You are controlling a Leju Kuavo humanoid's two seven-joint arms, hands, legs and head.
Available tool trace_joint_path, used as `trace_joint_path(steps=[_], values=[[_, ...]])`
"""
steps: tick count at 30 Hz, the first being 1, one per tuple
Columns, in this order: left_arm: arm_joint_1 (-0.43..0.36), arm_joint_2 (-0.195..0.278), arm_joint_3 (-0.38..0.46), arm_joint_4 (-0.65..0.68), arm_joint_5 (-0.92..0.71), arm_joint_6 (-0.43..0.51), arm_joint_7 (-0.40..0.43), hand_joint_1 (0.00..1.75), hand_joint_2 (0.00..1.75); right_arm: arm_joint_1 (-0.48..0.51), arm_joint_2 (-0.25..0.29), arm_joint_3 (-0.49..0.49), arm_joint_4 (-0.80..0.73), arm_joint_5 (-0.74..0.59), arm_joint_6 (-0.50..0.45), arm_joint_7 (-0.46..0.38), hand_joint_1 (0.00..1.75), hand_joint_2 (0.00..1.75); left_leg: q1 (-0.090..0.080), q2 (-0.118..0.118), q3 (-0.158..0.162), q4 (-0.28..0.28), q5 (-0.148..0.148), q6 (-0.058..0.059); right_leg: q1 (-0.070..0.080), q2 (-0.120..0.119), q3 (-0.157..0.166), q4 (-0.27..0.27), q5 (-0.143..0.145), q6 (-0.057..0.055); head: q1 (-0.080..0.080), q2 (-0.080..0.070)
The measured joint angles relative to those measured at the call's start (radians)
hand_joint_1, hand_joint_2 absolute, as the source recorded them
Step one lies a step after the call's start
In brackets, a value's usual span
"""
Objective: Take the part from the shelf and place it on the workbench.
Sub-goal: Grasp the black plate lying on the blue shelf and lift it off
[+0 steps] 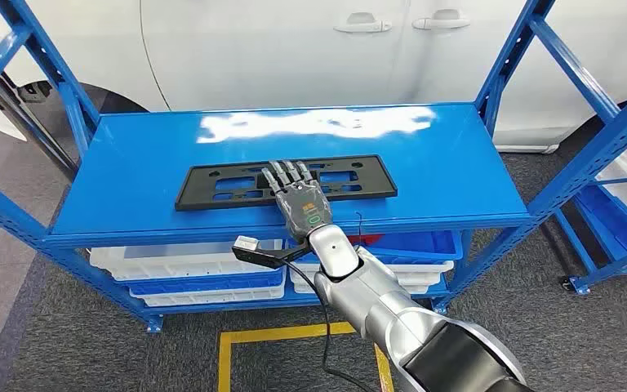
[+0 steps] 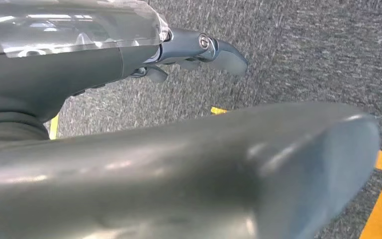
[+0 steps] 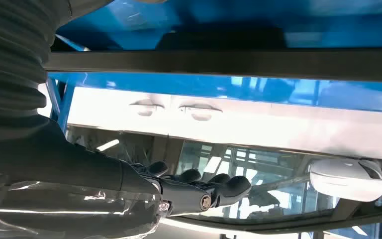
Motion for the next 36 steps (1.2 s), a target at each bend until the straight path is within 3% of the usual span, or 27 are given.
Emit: trace_joint_path(steps=[2, 5, 7, 8, 10, 12, 16, 17, 18, 20, 22, 23, 24, 26, 27, 31, 33, 36], values=[[0.000, 0.000, 0.000, 0.000, 0.001, 0.000, -0.001, 0.00, 0.00, -0.001, 0.000, 0.000, 0.000, 0.001, 0.000, -0.002, 0.00, 1.75, 0.001, 0.000, 0.000, -0.001, 0.000, 0.003, -0.003, 0.000, -0.019, 0.042, -0.028, 0.007, 0.000, 0.000], [0.000, 0.001, 0.000, 0.000, 0.003, 0.000, -0.006, 0.00, 0.00, 0.003, 0.000, 0.000, 0.000, 0.003, 0.001, -0.005, 0.00, 1.75, 0.003, 0.001, -0.001, -0.001, 0.001, 0.008, -0.014, -0.002, -0.110, 0.234, -0.118, 0.022, 0.000, 0.000], [0.002, 0.002, 0.001, 0.000, 0.005, 0.000, -0.007, 0.00, 0.00, 0.008, 0.000, 0.001, 0.001, 0.004, 0.001, -0.006, 0.00, 1.75, 0.004, 0.001, 0.000, -0.001, 0.000, 0.007, -0.021, -0.002, -0.139, 0.289, -0.120, 0.026, 0.000, 0.000], [0.003, 0.002, 0.001, 0.000, 0.006, -0.001, -0.007, 0.00, 0.00, 0.008, 0.000, 0.002, 0.002, 0.005, 0.001, -0.007, 0.00, 1.75, 0.005, 0.000, 0.001, -0.001, -0.001, 0.006, -0.023, -0.002, -0.123, 0.254, -0.093, 0.026, 0.000, 0.000], [0.004, 0.002, 0.001, 0.000, 0.008, -0.003, -0.008, 0.00, 0.00, 0.005, 0.002, 0.003, 0.002, 0.008, 0.000, -0.008, 0.00, 1.75, 0.007, -0.001, 0.004, -0.001, -0.002, 0.000, -0.024, -0.002, -0.053, 0.109, -0.025, 0.022, 0.000, 0.000], [0.003, 0.002, 0.002, 0.000, 0.008, -0.004, -0.009, 0.00, 0.00, 0.001, 0.006, 0.004, 0.002, 0.012, 0.000, -0.009, 0.00, 1.75, 0.007, -0.001, 0.005, -0.003, -0.002, -0.012, -0.018, -0.002, -0.004, 0.004, 0.008, 0.015, 0.000, 0.000], [0.003, 0.002, 0.003, 0.000, 0.010, -0.005, -0.010, 0.00, 0.00, 0.001, 0.009, 0.005, 0.002, 0.015, 0.000, -0.011, 0.00, 1.75, 0.009, 0.000, 0.007, -0.010, -0.003, -0.039, -0.013, 0.001, 0.001, -0.016, 0.012, -0.009, 0.000, 0.000], [0.003, 0.002, 0.004, 0.000, 0.011, -0.005, -0.011, 0.00, 0.00, 0.000, 0.012, 0.006, 0.002, 0.015, 0.000, -0.012, 0.00, 1.75, 0.010, 0.001, 0.000, 0.008, -0.017, -0.042, -0.013, 0.000, 0.004, -0.021, 0.015, -0.018, 0.000, 0.000], [0.003, 0.002, 0.005, 0.000, 0.011, -0.006, -0.011, 0.00, 0.00, -0.001, 0.014, 0.006, 0.002, 0.016, 0.000, -0.014, 0.00, 1.75, 0.010, 0.001, -0.017, 0.047, -0.041, -0.043, -0.013, 0.000, 0.007, -0.027, 0.016, -0.025, 0.000, 0.000], [0.004, 0.003, 0.005, 0.000, 0.011, -0.006, -0.012, 0.00, 0.00, 0.000, 0.019, 0.007, 0.002, 0.017, 0.001, -0.017, 0.00, 1.75, 0.007, 0.002, -0.080, 0.176, -0.099, -0.042, -0.006, 0.001, 0.010, -0.029, 0.006, -0.038, 0.000, 0.000], [0.007, 0.004, 0.006, 0.000, 0.011, -0.006, -0.013, 0.00, 0.00, 0.005, 0.020, 0.007, 0.003, 0.016, 0.001, -0.020, 0.00, 0.87, 0.004, 0.002, -0.127, 0.263, -0.107, -0.039, 0.004, 0.001, 0.018, -0.028, -0.007, -0.048, 0.000, 0.000], [0.010, 0.005, 0.007, 0.000, 0.011, -0.006, -0.013, 0.00, 0.00, 0.007, 0.021, 0.007, 0.003, 0.015, 0.002, -0.023, 0.00, 0.44, 0.001, 0.002, -0.126, 0.254, -0.085, -0.035, 0.008, 0.001, 0.025, -0.027, -0.011, -0.049, 0.000, 0.000], [0.012, 0.005, 0.007, 0.000, 0.011, -0.006, -0.013, 0.00, 0.00, 0.008, 0.022, 0.007, 0.003, 0.014, 0.002, -0.026, 0.00, 0.00, -0.002, 0.002, -0.106, 0.208, -0.051, -0.029, 0.011, 0.001, 0.036, -0.027, -0.017, -0.048, 0.000, 0.000], [0.012, 0.006, 0.008, 0.000, 0.011, -0.007, -0.013, 0.00, 0.00, 0.007, 0.028, 0.007, 0.003, 0.011, 0.003, -0.036, 0.00, 0.00, -0.011, 0.004, -0.041, 0.077, 0.002, -0.011, 0.016, 0.000, 0.055, -0.026, -0.030, -0.043, 0.000, 0.000], [0.011, 0.006, 0.008, 0.000, 0.011, -0.008, -0.014, 0.00, 0.00, 0.005, 0.031, 0.007, 0.003, 0.011, 0.004, -0.040, 0.00, 0.00, -0.015, 0.005, -0.016, 0.030, 0.008, -0.004, 0.018, 0.000, 0.061, -0.027, -0.036, -0.040, 0.000, 0.000], [0.013, 0.006, 0.010, 0.000, 0.012, -0.008, -0.018, 0.00, 0.00, 0.003, 0.042, 0.007, 0.002, 0.010, 0.006, -0.049, 0.00, 0.00, -0.016, 0.004, 0.026, -0.027, -0.016, 0.012, 0.017, 0.000, 0.072, -0.010, -0.040, -0.020, 0.000, 0.000], [0.014, 0.005, 0.012, 0.000, 0.013, -0.008, -0.020, 0.00, 0.00, 0.000, 0.045, 0.007, 0.002, 0.011, 0.006, -0.050, 0.00, 0.00, -0.011, 0.002, 0.055, -0.040, -0.025, 0.018, 0.012, 0.001, 0.037, 0.055, -0.046, -0.008, 0.000, 0.000], [0.018, 0.005, 0.014, 0.000, 0.014, -0.008, -0.022, 0.00, 0.00, 0.006, 0.046, 0.007, 0.003, 0.014, 0.006, -0.050, 0.00, 0.00, -0.008, 0.000, 0.103, -0.057, -0.054, 0.017, -0.005, 0.000, -0.100, 0.222, -0.096, 0.010, 0.000, 0.000]])
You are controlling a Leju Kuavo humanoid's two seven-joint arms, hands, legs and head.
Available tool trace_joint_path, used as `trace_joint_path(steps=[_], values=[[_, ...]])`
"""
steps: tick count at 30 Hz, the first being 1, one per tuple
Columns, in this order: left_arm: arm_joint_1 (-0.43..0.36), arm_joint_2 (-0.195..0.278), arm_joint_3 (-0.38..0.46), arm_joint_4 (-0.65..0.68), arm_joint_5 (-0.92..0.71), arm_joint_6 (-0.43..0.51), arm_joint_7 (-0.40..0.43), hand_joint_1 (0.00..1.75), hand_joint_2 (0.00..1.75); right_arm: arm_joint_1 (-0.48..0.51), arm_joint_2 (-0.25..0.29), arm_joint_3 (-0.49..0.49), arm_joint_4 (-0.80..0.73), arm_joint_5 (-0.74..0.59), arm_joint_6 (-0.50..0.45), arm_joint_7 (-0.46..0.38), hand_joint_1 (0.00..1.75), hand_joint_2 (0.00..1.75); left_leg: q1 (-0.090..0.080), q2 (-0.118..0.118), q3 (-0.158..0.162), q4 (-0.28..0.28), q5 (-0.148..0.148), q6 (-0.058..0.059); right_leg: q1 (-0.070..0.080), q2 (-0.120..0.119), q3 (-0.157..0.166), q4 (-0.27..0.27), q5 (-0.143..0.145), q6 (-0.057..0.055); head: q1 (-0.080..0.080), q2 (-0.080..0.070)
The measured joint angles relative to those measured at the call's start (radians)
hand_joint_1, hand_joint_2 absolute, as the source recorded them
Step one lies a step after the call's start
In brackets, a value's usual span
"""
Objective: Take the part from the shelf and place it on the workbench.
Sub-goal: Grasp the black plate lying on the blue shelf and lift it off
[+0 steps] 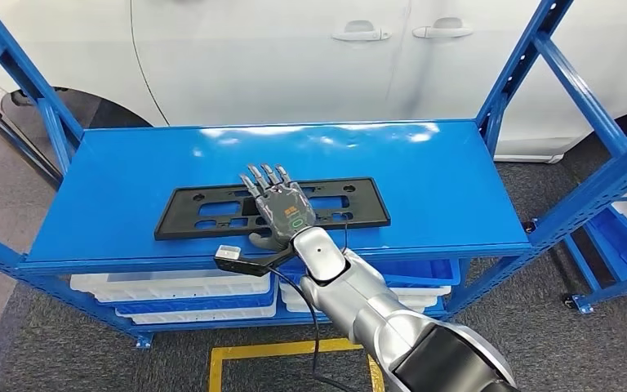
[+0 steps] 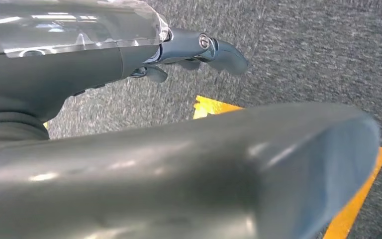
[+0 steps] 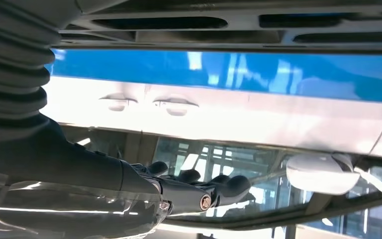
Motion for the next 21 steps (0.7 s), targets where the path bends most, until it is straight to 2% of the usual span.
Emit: trace_joint_path(steps=[1, 2, 3, 4, 6, 7, 8, 9, 10, 11, 12, 13, 14, 15, 16, 17, 20, 21], values=[[0.004, 0.000, 0.001, 0.000, 0.000, 0.000, 0.000, 0.00, 0.00, 0.005, 0.000, 0.000, 0.000, 0.001, 0.000, 0.000, 0.00, 0.00, 0.002, -0.001, 0.021, -0.004, -0.014, -0.003, -0.005, 0.000, -0.039, 0.025, -0.020, 0.005, 0.000, 0.000], [0.007, 0.000, 0.002, 0.000, 0.000, 0.000, 0.000, 0.00, 0.00, 0.009, 0.000, 0.000, 0.000, 0.001, 0.000, 0.000, 0.00, 0.00, 0.005, -0.003, 0.044, -0.006, -0.030, -0.007, -0.010, -0.001, -0.060, 0.015, -0.029, 0.010, 0.000, 0.000], [0.009, 0.000, 0.003, 0.000, 0.000, 0.000, 0.000, 0.00, 0.00, 0.012, 0.000, 0.000, 0.001, 0.002, 0.001, 0.000, 0.00, 0.00, 0.008, -0.004, 0.068, -0.008, -0.047, -0.011, -0.013, -0.001, -0.069, -0.023, -0.016, 0.013, 0.000, 0.000], [0.010, 0.000, 0.004, 0.000, 0.000, 0.000, 0.000, 0.00, 0.00, 0.015, -0.001, 0.000, 0.001, 0.001, 0.001, 0.001, 0.00, 0.00, 0.011, -0.005, 0.089, -0.009, -0.067, -0.015, -0.016, -0.004, -0.071, -0.085, 0.036, 0.015, 0.000, 0.000], [0.012, 0.000, 0.006, 0.000, 0.000, 0.000, -0.001, 0.00, 0.00, 0.023, -0.006, 0.000, 0.005, 0.000, 0.002, 0.001, 0.00, 0.00, 0.013, -0.007, 0.131, -0.010, -0.108, -0.027, -0.014, -0.011, -0.070, -0.201, 0.190, 0.009, 0.000, 0.000], [0.012, 0.000, 0.007, 0.000, 0.000, 0.000, -0.001, 0.00, 0.00, 0.027, -0.008, 0.000, 0.006, -0.001, 0.002, 0.000, 0.00, 0.00, 0.014, -0.007, 0.150, -0.017, -0.126, -0.035, -0.009, -0.013, -0.067, -0.230, 0.245, 0.002, 0.000, 0.000], [0.010, 0.000, 0.008, 0.000, 0.000, 0.000, -0.001, 0.00, 0.00, 0.028, -0.009, 0.000, 0.006, -0.002, 0.001, -0.002, 0.00, 0.00, 0.015, -0.007, 0.168, -0.021, -0.133, -0.044, -0.005, -0.013, -0.063, -0.237, 0.262, -0.007, 0.000, 0.000], [0.007, 0.000, 0.008, 0.000, 0.000, 0.000, -0.002, 0.00, 0.00, 0.025, -0.008, 0.000, 0.003, -0.004, 0.000, -0.005, 0.00, 0.00, 0.017, -0.008, 0.172, -0.013, -0.126, -0.053, -0.003, -0.010, -0.052, -0.229, 0.248, -0.018, 0.000, 0.000], [0.003, 0.000, 0.008, 0.000, 0.000, 0.000, -0.003, 0.00, 0.00, 0.019, -0.006, 0.000, -0.001, -0.005, -0.001, -0.008, 0.00, 0.00, 0.020, -0.007, 0.164, 0.021, -0.106, -0.060, -0.002, -0.008, -0.039, -0.232, 0.237, -0.028, 0.000, 0.000], [-0.003, -0.001, 0.008, 0.000, 0.000, 0.000, -0.004, 0.00, 0.00, 0.012, -0.003, 0.000, -0.004, -0.005, -0.002, -0.010, 0.00, 0.00, 0.022, -0.005, 0.134, 0.083, -0.078, -0.066, -0.004, -0.007, -0.022, -0.238, 0.226, -0.037, 0.000, 0.000], [-0.008, -0.002, 0.008, 0.000, 0.000, 0.000, -0.005, 0.00, 0.00, 0.007, -0.001, 0.000, -0.006, -0.004, -0.003, -0.011, 0.00, 0.00, 0.023, -0.004, 0.089, 0.157, -0.059, -0.069, -0.004, -0.005, -0.004, -0.245, 0.214, -0.045, 0.000, 0.000], [-0.010, -0.004, 0.008, 0.000, 0.001, 0.001, -0.005, 0.00, 0.00, 0.005, 0.001, 0.001, -0.007, 0.000, 0.000, -0.012, 0.06, 0.44, 0.023, -0.002, 0.038, 0.226, -0.064, -0.069, -0.004, -0.003, 0.015, -0.252, 0.202, -0.050, 0.000, 0.000], [-0.010, -0.005, 0.008, 0.000, 0.002, 0.002, -0.006, 0.00, 0.00, 0.006, 0.001, 0.001, -0.007, 0.003, 0.005, -0.012, 0.49, 0.87, 0.022, -0.002, -0.005, 0.276, -0.085, -0.069, -0.004, -0.001, 0.031, -0.257, 0.190, -0.053, 0.000, 0.000], [-0.009, -0.005, 0.008, 0.000, 0.003, 0.003, -0.006, 0.00, 0.00, 0.008, 0.001, 0.001, -0.007, 0.006, 0.011, -0.012, 0.93, 1.31, 0.021, -0.001, -0.034, 0.302, -0.111, -0.069, -0.003, 0.000, 0.042, -0.259, 0.182, -0.055, 0.000, 0.000], [-0.008, -0.005, 0.009, 0.000, 0.004, 0.003, -0.005, 0.00, 0.00, 0.009, 0.001, 0.001, -0.007, 0.008, 0.017, -0.012, 1.36, 1.75, 0.020, -0.001, -0.049, 0.312, -0.132, -0.069, -0.003, 0.002, 0.049, -0.260, 0.177, -0.056, 0.000, 0.000], [-0.008, -0.005, 0.009, 0.000, 0.004, 0.004, -0.005, 0.00, 0.00, 0.009, 0.001, 0.001, -0.007, 0.009, 0.020, -0.012, 1.73, 1.75, 0.020, -0.001, -0.053, 0.314, -0.139, -0.069, -0.003, 0.002, 0.051, -0.260, 0.176, -0.056, 0.000, 0.000], [-0.008, -0.005, 0.009, 0.000, 0.004, 0.004, -0.005, 0.00, 0.00, 0.009, 0.001, 0.001, -0.007, 0.009, 0.020, -0.012, 1.73, 1.75, 0.020, -0.001, -0.055, 0.315, -0.143, -0.069, -0.003, 0.002, 0.052, -0.260, 0.175, -0.056, 0.000, 0.000], [-0.007, -0.004, 0.009, 0.000, 0.004, 0.004, -0.005, 0.00, 0.00, 0.010, 0.001, 0.002, -0.007, 0.010, 0.026, -0.012, 1.73, 1.75, 0.020, -0.001, -0.065, 0.314, -0.163, -0.069, -0.003, 0.003, 0.057, -0.260, 0.171, -0.056, 0.000, 0.000]])
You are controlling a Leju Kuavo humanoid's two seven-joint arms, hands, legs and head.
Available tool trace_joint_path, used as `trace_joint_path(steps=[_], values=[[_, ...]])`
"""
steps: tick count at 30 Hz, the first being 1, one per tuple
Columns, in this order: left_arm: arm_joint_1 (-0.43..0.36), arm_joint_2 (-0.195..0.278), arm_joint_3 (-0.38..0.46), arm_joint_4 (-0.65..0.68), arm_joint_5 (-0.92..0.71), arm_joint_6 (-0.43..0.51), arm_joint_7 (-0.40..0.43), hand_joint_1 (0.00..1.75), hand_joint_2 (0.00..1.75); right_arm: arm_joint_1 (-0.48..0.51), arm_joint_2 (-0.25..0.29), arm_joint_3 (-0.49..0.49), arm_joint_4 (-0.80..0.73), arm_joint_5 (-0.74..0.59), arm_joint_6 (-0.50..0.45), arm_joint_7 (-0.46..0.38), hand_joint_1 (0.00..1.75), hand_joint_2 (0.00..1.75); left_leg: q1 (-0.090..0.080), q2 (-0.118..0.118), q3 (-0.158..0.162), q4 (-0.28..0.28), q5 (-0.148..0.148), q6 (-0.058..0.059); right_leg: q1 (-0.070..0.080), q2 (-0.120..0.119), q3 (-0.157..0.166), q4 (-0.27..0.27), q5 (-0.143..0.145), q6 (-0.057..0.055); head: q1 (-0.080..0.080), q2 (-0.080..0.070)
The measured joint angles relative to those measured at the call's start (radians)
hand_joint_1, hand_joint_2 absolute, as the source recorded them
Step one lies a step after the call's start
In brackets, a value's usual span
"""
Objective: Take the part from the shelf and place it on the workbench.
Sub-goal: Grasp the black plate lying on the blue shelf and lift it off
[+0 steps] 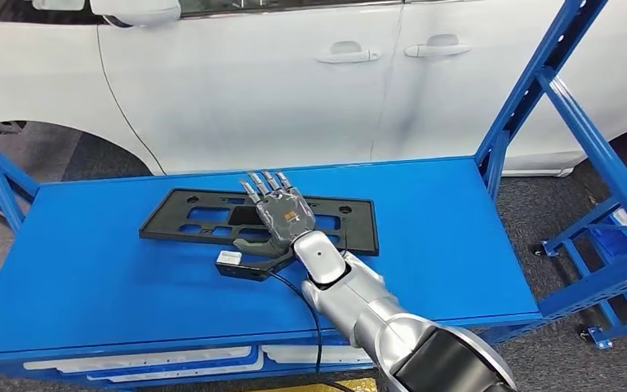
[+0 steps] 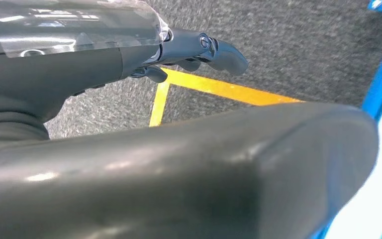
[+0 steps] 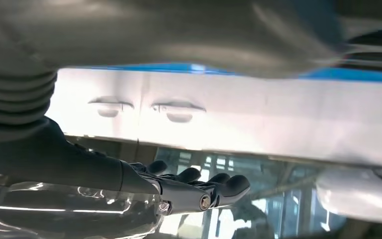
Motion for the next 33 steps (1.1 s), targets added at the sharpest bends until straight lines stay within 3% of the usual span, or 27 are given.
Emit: trace_joint_path(steps=[1, 2, 3, 5, 6, 7, 10, 11, 12, 13, 15, 17, 19, 22, 25, 26, 27, 28, 31, 33], values=[[0.001, 0.000, 0.000, 0.000, 0.000, 0.001, 0.000, 0.00, 0.00, 0.000, 0.000, 0.001, 0.000, 0.002, 0.010, 0.000, 1.74, 1.75, -0.001, 0.000, -0.016, -0.006, -0.029, 0.000, 0.000, 0.002, 0.010, 0.000, -0.008, 0.000, 0.000, 0.000], [0.002, 0.001, 0.001, 0.000, 0.001, 0.003, 0.001, 0.00, 0.00, 0.000, 0.000, 0.006, 0.000, 0.011, 0.028, 0.002, 1.74, 1.75, -0.002, 0.001, -0.033, -0.050, -0.020, 0.003, 0.001, 0.004, 0.030, 0.000, -0.024, 0.001, 0.000, 0.000], [0.003, 0.002, 0.002, 0.000, 0.002, 0.006, 0.000, 0.00, 0.00, -0.001, 0.000, 0.014, -0.001, 0.022, 0.043, 0.005, 1.75, 1.75, -0.007, 0.001, -0.050, -0.118, 0.039, 0.012, 0.003, 0.008, 0.053, 0.002, -0.049, 0.008, 0.000, 0.000], [0.003, 0.002, 0.004, 0.000, 0.003, 0.013, -0.002, 0.00, 0.00, -0.006, -0.002, 0.029, -0.006, 0.040, 0.055, 0.011, 1.75, 1.75, -0.011, 0.001, -0.060, -0.252, 0.202, 0.032, 0.006, 0.011, 0.088, 0.007, -0.092, 0.027, 0.000, 0.000], [0.002, 0.001, 0.004, 0.000, 0.003, 0.016, -0.004, 0.00, 0.00, -0.011, -0.004, 0.033, -0.010, 0.041, 0.047, 0.012, 1.75, 1.75, -0.011, 0.001, -0.057, -0.281, 0.251, 0.041, 0.008, 0.011, 0.088, 0.020, -0.110, 0.039, 0.000, 0.000], [-0.001, 0.001, 0.004, 0.000, 0.003, 0.017, -0.005, 0.00, 0.00, -0.015, -0.006, 0.033, -0.013, 0.039, 0.039, 0.012, 1.63, 1.75, -0.008, 0.001, -0.052, -0.285, 0.250, 0.046, 0.007, 0.008, 0.074, 0.052, -0.130, 0.045, 0.000, 0.000], [-0.005, 0.000, 0.004, 0.000, 0.004, 0.019, -0.008, 0.00, 0.00, -0.018, -0.015, 0.033, -0.016, 0.037, 0.022, 0.011, 0.41, 1.75, -0.007, 0.002, -0.040, -0.289, 0.240, 0.055, 0.000, 0.002, -0.023, 0.237, -0.210, 0.059, 0.000, 0.000], [-0.005, 0.000, 0.004, 0.000, 0.004, 0.019, -0.009, 0.00, 0.00, -0.016, -0.019, 0.033, -0.016, 0.034, 0.018, 0.010, 0.09, 1.75, -0.008, 0.001, -0.037, -0.288, 0.237, 0.056, -0.003, 0.002, -0.054, 0.283, -0.217, 0.061, 0.000, 0.000], [-0.005, 0.001, 0.004, 0.000, 0.004, 0.019, -0.010, 0.00, 0.00, -0.014, -0.023, 0.033, -0.017, 0.028, 0.011, 0.007, 0.03, 1.75, -0.008, 0.001, -0.033, -0.287, 0.233, 0.056, -0.005, 0.001, -0.072, 0.301, -0.208, 0.062, 0.000, 0.000], [-0.005, 0.001, 0.004, 0.000, 0.004, 0.018, -0.010, 0.00, 0.00, -0.013, -0.027, 0.033, -0.018, 0.017, 0.002, 0.003, 0.00, 1.75, -0.008, 0.000, -0.029, -0.286, 0.228, 0.055, -0.007, 0.001, -0.071, 0.278, -0.178, 0.062, 0.000, 0.000], [-0.006, 0.000, 0.004, 0.000, 0.003, 0.016, -0.011, 0.00, 0.00, -0.014, -0.031, 0.031, -0.025, -0.016, -0.024, -0.015, 0.00, 1.75, -0.008, -0.001, -0.018, -0.284, 0.218, 0.051, -0.007, 0.001, -0.019, 0.143, -0.094, 0.055, 0.000, 0.000], [-0.008, -0.001, 0.004, 0.000, 0.003, 0.014, -0.013, 0.00, 0.00, -0.015, -0.034, 0.019, -0.036, -0.064, -0.059, -0.047, 0.00, 1.75, -0.011, -0.002, -0.012, -0.282, 0.211, 0.043, -0.002, 0.000, 0.027, 0.035, -0.052, 0.045, 0.000, 0.000], [-0.009, -0.002, 0.004, 0.000, 0.004, 0.014, -0.015, 0.00, 0.00, -0.014, -0.038, -0.004, -0.051, -0.129, -0.110, -0.097, 0.00, 1.75, -0.013, -0.001, -0.011, -0.284, 0.207, 0.032, 0.004, 0.001, 0.036, 0.015, -0.054, 0.036, 0.000, 0.000], [-0.008, -0.003, 0.005, 0.000, 0.007, 0.014, -0.020, 0.00, 0.00, -0.012, -0.041, -0.058, -0.089, -0.264, -0.171, -0.207, 0.00, 1.75, -0.010, 0.001, -0.020, -0.256, 0.183, 0.018, -0.003, 0.001, 0.047, 0.001, -0.050, 0.019, 0.000, 0.000], [-0.007, -0.005, 0.006, 0.000, 0.011, 0.014, -0.024, 0.00, 0.00, -0.004, -0.042, -0.121, -0.146, -0.427, -0.189, -0.337, 0.00, 1.75, -0.009, 0.002, -0.101, -0.085, 0.100, 0.011, -0.003, -0.003, 0.055, -0.004, -0.052, 0.008, 0.000, 0.000], [-0.005, -0.005, 0.006, 0.000, 0.012, 0.014, -0.026, 0.00, 0.00, 0.004, -0.043, -0.141, -0.170, -0.490, -0.185, -0.383, 0.00, 1.75, -0.009, 0.002, -0.130, -0.029, 0.083, 0.010, -0.002, -0.003, 0.056, -0.003, -0.053, 0.007, 0.000, 0.000], [-0.003, -0.005, 0.007, 0.000, 0.012, 0.014, -0.028, 0.00, 0.00, 0.015, -0.044, -0.161, -0.200, -0.562, -0.174, -0.428, 0.00, 1.75, -0.009, 0.002, -0.146, -0.003, 0.084, 0.008, -0.001, -0.003, 0.057, -0.002, -0.055, 0.007, 0.000, 0.000], [-0.001, -0.004, 0.008, 0.000, 0.013, 0.014, -0.030, 0.00, 0.00, 0.028, -0.046, -0.182, -0.238, -0.644, -0.152, -0.474, 0.00, 1.75, -0.009, 0.002, -0.143, -0.015, 0.104, 0.008, -0.001, -0.003, 0.057, 0.000, -0.056, 0.008, 0.000, 0.000], [0.000, -0.004, 0.011, 0.000, 0.016, 0.014, -0.034, 0.00, 0.00, 0.065, -0.055, -0.249, -0.390, -0.879, -0.059, -0.557, 0.00, 1.75, -0.010, 0.004, -0.059, -0.198, 0.196, 0.014, 0.001, -0.002, 0.060, 0.011, -0.067, 0.019, 0.000, 0.000], [0.001, -0.004, 0.015, 0.000, 0.018, 0.013, -0.035, 0.00, 0.00, 0.084, -0.064, -0.280, -0.483, -0.967, -0.011, -0.566, 0.00, 1.75, -0.013, 0.002, -0.028, -0.264, 0.210, 0.024, 0.004, -0.002, 0.057, 0.019, -0.073, 0.029, 0.000, 0.000]])
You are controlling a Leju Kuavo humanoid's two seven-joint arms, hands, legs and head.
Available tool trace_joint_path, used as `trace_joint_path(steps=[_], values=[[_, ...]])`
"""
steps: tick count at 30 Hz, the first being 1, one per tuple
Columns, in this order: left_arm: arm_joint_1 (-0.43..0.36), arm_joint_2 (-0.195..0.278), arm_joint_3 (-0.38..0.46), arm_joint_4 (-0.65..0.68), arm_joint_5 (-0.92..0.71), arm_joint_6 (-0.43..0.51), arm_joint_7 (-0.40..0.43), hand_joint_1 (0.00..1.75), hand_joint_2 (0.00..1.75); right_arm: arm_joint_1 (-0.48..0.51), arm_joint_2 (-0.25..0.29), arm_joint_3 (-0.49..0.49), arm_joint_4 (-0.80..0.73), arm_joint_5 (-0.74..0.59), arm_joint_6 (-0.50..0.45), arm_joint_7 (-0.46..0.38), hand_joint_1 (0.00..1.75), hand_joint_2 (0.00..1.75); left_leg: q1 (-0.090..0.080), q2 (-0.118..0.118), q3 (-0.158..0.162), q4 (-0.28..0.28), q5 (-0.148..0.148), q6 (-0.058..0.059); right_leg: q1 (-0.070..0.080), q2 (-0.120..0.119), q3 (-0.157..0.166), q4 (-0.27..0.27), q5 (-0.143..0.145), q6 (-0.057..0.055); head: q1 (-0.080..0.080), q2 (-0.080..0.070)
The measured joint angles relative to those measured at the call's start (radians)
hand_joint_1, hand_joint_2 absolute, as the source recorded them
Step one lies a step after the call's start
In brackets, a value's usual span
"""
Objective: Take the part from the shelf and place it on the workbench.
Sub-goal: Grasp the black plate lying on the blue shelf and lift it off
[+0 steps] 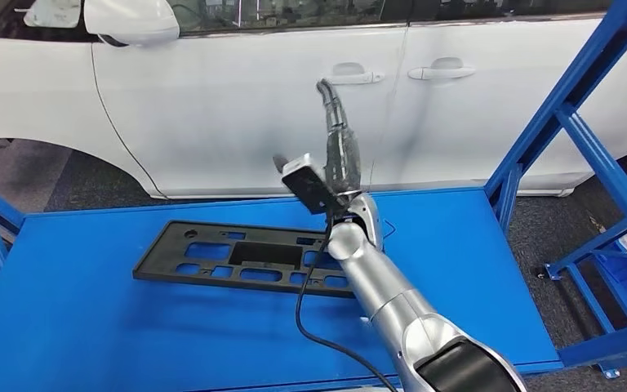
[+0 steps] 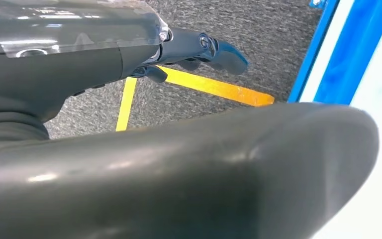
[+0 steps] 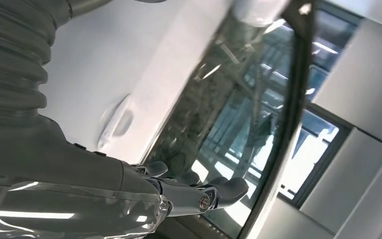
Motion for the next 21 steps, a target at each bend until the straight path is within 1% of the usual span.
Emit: trace_joint_path(steps=[1, 2, 3, 4, 5, 6, 7, 8, 9, 10, 11, 12, 13, 14, 15, 16, 18, 19, 20, 21], values=[[0.001, 0.000, 0.002, 0.000, 0.001, 0.000, 0.000, 0.00, 0.00, 0.009, -0.005, -0.011, -0.040, -0.024, 0.016, -0.002, 0.00, 1.75, -0.003, -0.001, 0.001, -0.002, -0.002, 0.007, 0.001, 0.000, -0.001, 0.001, 0.000, 0.005, 0.000, 0.000], [0.003, 0.000, 0.004, 0.000, 0.001, 0.000, 0.000, 0.00, 0.00, 0.019, -0.009, -0.019, -0.075, -0.037, 0.026, -0.004, 0.00, 1.31, -0.002, -0.002, 0.001, -0.003, 0.000, 0.014, 0.001, 0.000, -0.002, 0.000, 0.000, 0.010, 0.000, 0.000], [0.004, 0.000, 0.006, 0.000, 0.002, -0.001, 0.000, 0.00, 0.00, 0.028, -0.014, -0.026, -0.107, -0.043, 0.032, -0.005, 0.00, 1.31, -0.001, -0.002, 0.001, -0.006, 0.002, 0.021, -0.001, 0.000, -0.003, 0.005, -0.005, 0.016, 0.000, 0.000], [0.004, 0.000, 0.008, 0.000, 0.002, -0.001, 0.000, 0.00, 0.00, 0.034, -0.017, -0.032, -0.133, -0.046, 0.035, -0.005, 0.00, 1.31, 0.000, -0.001, 0.002, -0.008, 0.005, 0.028, -0.003, 0.000, -0.011, 0.023, -0.019, 0.022, 0.000, 0.000], [0.003, 0.000, 0.009, 0.000, 0.002, -0.001, 0.000, 0.00, 0.00, 0.038, -0.021, -0.036, -0.155, -0.051, 0.037, -0.006, 0.00, 1.31, 0.001, 0.000, 0.002, -0.011, 0.007, 0.033, -0.005, -0.001, -0.027, 0.060, -0.042, 0.027, 0.000, 0.000], [0.003, 0.000, 0.010, 0.000, 0.002, -0.001, 0.000, 0.00, 0.00, 0.042, -0.024, -0.039, -0.171, -0.060, 0.041, -0.008, 0.00, 1.75, 0.001, 0.000, 0.002, -0.012, 0.007, 0.037, -0.007, -0.001, -0.052, 0.117, -0.073, 0.032, 0.000, 0.000], [0.003, 0.000, 0.011, 0.000, 0.002, 0.000, 0.000, 0.00, 0.00, 0.049, -0.028, -0.042, -0.185, -0.079, 0.051, -0.012, 0.00, 1.75, 0.001, 0.001, 0.002, -0.011, 0.007, 0.039, -0.009, -0.001, -0.086, 0.187, -0.106, 0.036, 0.000, 0.000], [0.003, 0.001, 0.011, 0.000, 0.002, 0.000, 0.000, 0.00, 0.00, 0.059, -0.033, -0.045, -0.201, -0.107, 0.069, -0.015, 0.00, 1.75, 0.000, 0.000, 0.001, -0.011, 0.007, 0.040, -0.011, -0.001, -0.116, 0.249, -0.128, 0.039, 0.000, 0.000], [0.004, 0.001, 0.012, 0.000, 0.003, 0.000, 0.001, 0.00, 0.00, 0.072, -0.042, -0.047, -0.222, -0.138, 0.093, -0.017, 0.00, 1.75, 0.000, 0.000, 0.001, -0.011, 0.006, 0.040, -0.012, -0.001, -0.135, 0.286, -0.135, 0.040, 0.000, 0.000], [0.004, 0.001, 0.012, 0.000, 0.003, 0.000, 0.002, 0.00, 0.00, 0.086, -0.052, -0.049, -0.247, -0.165, 0.121, -0.016, 0.00, 1.75, 0.000, -0.001, 0.002, -0.010, 0.006, 0.040, -0.013, -0.001, -0.136, 0.284, -0.122, 0.039, 0.000, 0.000], [0.005, 0.001, 0.012, 0.000, 0.003, 0.000, 0.002, 0.00, 0.00, 0.100, -0.063, -0.050, -0.277, -0.184, 0.147, -0.013, 0.00, 1.75, -0.001, -0.003, 0.002, -0.010, 0.005, 0.040, -0.013, -0.001, -0.116, 0.240, -0.092, 0.037, 0.000, 0.000], [0.006, 0.001, 0.013, 0.000, 0.004, -0.001, 0.003, 0.00, 0.00, 0.113, -0.075, -0.050, -0.309, -0.196, 0.168, -0.010, 0.00, 1.75, -0.001, -0.004, 0.003, -0.010, 0.005, 0.039, -0.012, -0.001, -0.081, 0.164, -0.053, 0.032, 0.000, 0.000], [0.006, 0.000, 0.013, 0.000, 0.004, -0.001, 0.003, 0.00, 0.00, 0.123, -0.084, -0.050, -0.337, -0.202, 0.182, -0.008, 0.00, 1.75, -0.003, -0.004, 0.004, -0.010, 0.003, 0.037, -0.009, -0.002, -0.046, 0.091, -0.024, 0.026, 0.000, 0.000], [0.006, 0.000, 0.013, 0.000, 0.004, -0.001, 0.003, 0.00, 0.00, 0.131, -0.092, -0.050, -0.362, -0.205, 0.190, -0.006, 0.00, 1.75, -0.004, -0.005, 0.004, -0.010, 0.003, 0.033, -0.006, -0.002, -0.021, 0.035, -0.004, 0.021, 0.000, 0.000], [0.006, 0.000, 0.013, 0.000, 0.004, -0.001, 0.004, 0.00, 0.00, 0.139, -0.098, -0.050, -0.383, -0.207, 0.194, -0.005, 0.00, 1.75, -0.005, -0.004, 0.004, -0.010, 0.002, 0.028, -0.003, -0.002, -0.007, 0.004, 0.004, 0.016, 0.000, 0.000], [0.006, 0.000, 0.013, 0.000, 0.004, -0.001, 0.004, 0.00, 0.00, 0.147, -0.103, -0.050, -0.399, -0.208, 0.197, -0.005, 0.00, 1.75, -0.005, -0.004, 0.005, -0.011, 0.002, 0.023, 0.000, -0.001, -0.005, -0.002, 0.002, 0.013, 0.000, 0.000], [0.006, -0.001, 0.013, 0.000, 0.004, -0.001, 0.004, 0.00, 0.00, 0.159, -0.110, -0.050, -0.424, -0.209, 0.199, -0.004, 0.00, 1.75, -0.005, -0.003, 0.008, -0.014, 0.000, 0.011, -0.003, -0.001, -0.003, -0.009, 0.007, 0.004, 0.000, 0.000], [0.005, -0.001, 0.013, 0.000, 0.004, -0.001, 0.004, 0.00, 0.00, 0.162, -0.112, -0.050, -0.434, -0.209, 0.199, -0.004, 0.00, 1.75, -0.005, -0.002, 0.006, -0.006, -0.008, 0.006, -0.006, -0.002, 0.001, -0.015, 0.010, -0.002, 0.000, 0.000], [0.005, -0.001, 0.013, 0.000, 0.004, -0.001, 0.004, 0.00, 0.00, 0.163, -0.113, -0.050, -0.441, -0.209, 0.199, -0.004, 0.00, 1.75, -0.005, -0.001, -0.005, 0.022, -0.027, 0.003, -0.009, -0.003, 0.004, -0.021, 0.012, -0.007, 0.000, 0.000], [0.005, -0.001, 0.013, 0.001, 0.004, -0.001, 0.004, 0.00, 0.00, 0.165, -0.113, -0.050, -0.447, -0.209, 0.200, -0.004, 0.00, 1.75, -0.003, 0.000, -0.026, 0.070, -0.055, 0.000, -0.011, -0.004, 0.007, -0.024, 0.013, -0.010, 0.000, 0.000]])
